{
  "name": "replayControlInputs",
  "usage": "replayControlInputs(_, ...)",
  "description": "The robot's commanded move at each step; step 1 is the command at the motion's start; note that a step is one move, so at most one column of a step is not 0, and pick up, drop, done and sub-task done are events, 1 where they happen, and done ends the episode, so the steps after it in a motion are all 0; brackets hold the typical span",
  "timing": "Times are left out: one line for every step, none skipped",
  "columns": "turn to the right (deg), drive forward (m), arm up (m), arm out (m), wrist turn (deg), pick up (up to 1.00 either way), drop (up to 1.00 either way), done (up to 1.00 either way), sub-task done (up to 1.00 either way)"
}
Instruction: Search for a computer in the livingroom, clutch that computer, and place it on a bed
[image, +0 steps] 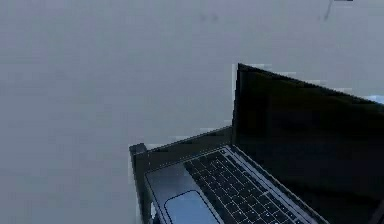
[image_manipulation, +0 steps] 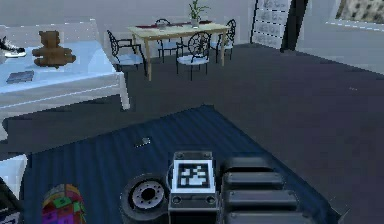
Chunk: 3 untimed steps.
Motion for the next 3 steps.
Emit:
replayControlInputs(0.0, 0.0, 0.0, 0.38, 0.0, 0.0, 0.0, 0.0, 0.0)
replayControlInputs(0.0, 0.0, 0.0, 0.0, 39.0, 0.0, 0.0, 0.0, 0.0)
replayControlInputs(0.0, 0.0, -0.3, 0.0, 0.0, 0.0, 0.0, 0.0, 0.0)
